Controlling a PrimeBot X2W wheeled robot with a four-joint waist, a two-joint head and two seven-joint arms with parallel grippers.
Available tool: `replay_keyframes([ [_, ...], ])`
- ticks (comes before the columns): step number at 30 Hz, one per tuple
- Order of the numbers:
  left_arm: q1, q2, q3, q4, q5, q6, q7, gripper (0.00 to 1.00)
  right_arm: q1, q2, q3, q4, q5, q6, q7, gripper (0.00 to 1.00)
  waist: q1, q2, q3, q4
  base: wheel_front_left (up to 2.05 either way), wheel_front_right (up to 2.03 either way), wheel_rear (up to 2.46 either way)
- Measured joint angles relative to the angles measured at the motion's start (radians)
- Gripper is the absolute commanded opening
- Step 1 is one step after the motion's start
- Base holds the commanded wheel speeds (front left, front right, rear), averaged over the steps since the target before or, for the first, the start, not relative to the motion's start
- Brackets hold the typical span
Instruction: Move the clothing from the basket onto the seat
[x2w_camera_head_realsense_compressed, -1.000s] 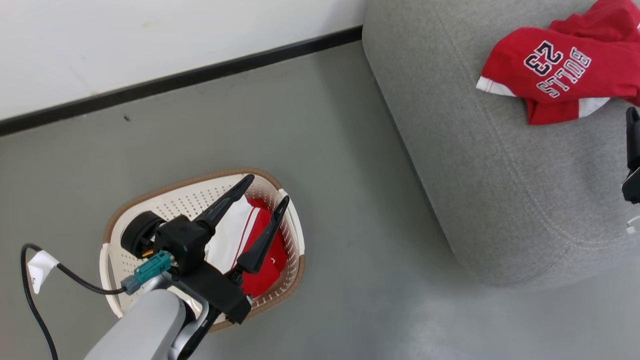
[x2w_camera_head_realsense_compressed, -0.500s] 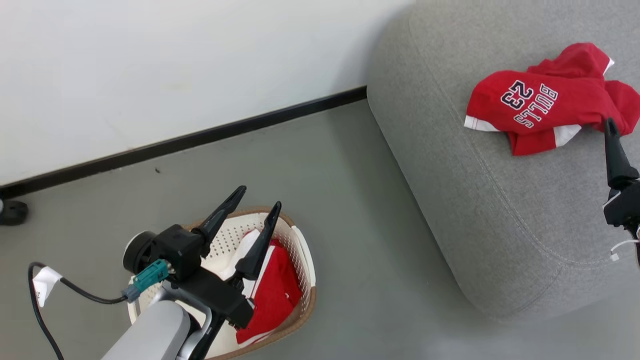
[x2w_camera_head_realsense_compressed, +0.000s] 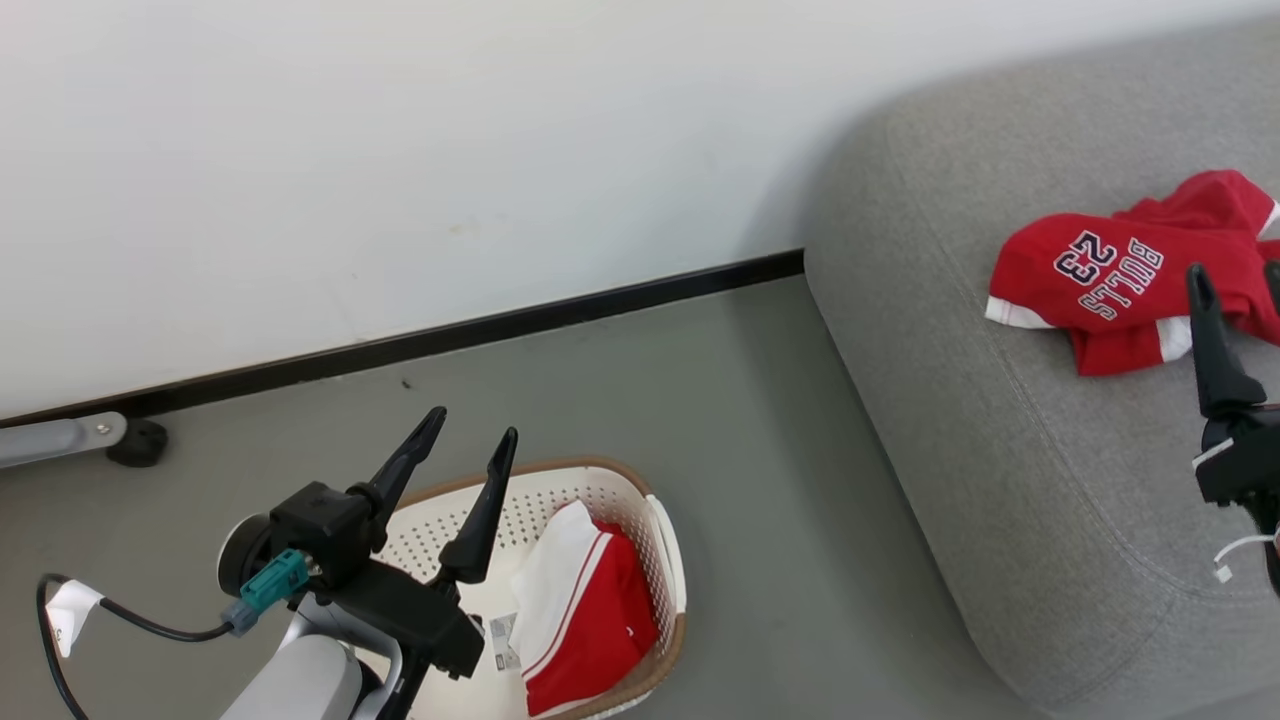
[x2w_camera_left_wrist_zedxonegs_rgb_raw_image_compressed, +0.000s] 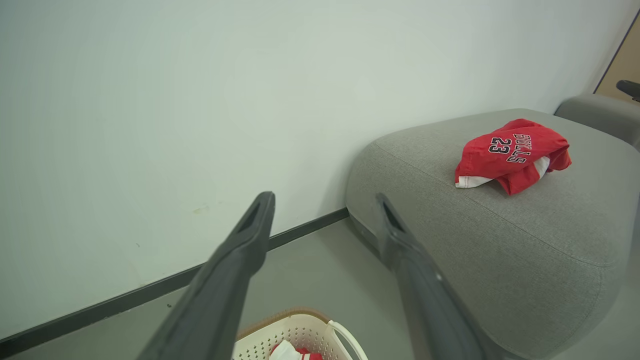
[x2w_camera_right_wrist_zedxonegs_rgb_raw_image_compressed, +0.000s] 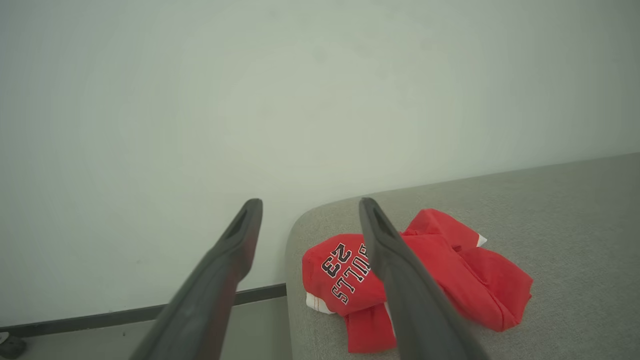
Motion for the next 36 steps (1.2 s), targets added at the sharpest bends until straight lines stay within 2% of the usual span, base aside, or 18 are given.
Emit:
replay_keyframes([
  [6, 0.023, -0.012, 0.015, 0.004, -0.001, 0.020, 0.000, 1.00, 0.087, 0.018, -0.018, -0.107, 0.009, 0.000, -0.001, 1.00, 0.0000, 0.0000, -0.038, 0.043, 0.00, 0.00, 0.00],
  [19, 0.091, -0.016, 0.062, 0.014, -0.025, 0.062, -0.001, 1.00, 0.275, 0.074, -0.022, -0.256, 0.012, -0.011, -0.001, 1.00, 0.0000, 0.0001, -0.097, 0.143, 0.00, 0.00, 0.00],
  [24, 0.122, -0.017, 0.081, 0.005, -0.024, 0.084, -0.001, 1.00, 0.328, 0.101, -0.028, -0.310, 0.003, -0.035, -0.001, 1.00, 0.0001, 0.0001, -0.110, 0.177, 0.00, 0.00, 0.00],
  [27, 0.148, -0.015, 0.109, -0.004, -0.024, 0.101, -0.001, 1.00, 0.349, 0.120, -0.019, -0.325, -0.014, -0.035, -0.001, 1.00, 0.0001, 0.0001, -0.114, 0.193, 0.00, 0.00, 0.00],
  [36, 0.208, -0.015, 0.168, -0.035, 0.014, 0.131, -0.001, 1.00, 0.407, 0.167, -0.001, -0.352, -0.066, -0.064, -0.001, 1.00, 0.0001, 0.0001, -0.110, 0.207, 0.00, 0.00, 0.00],
])
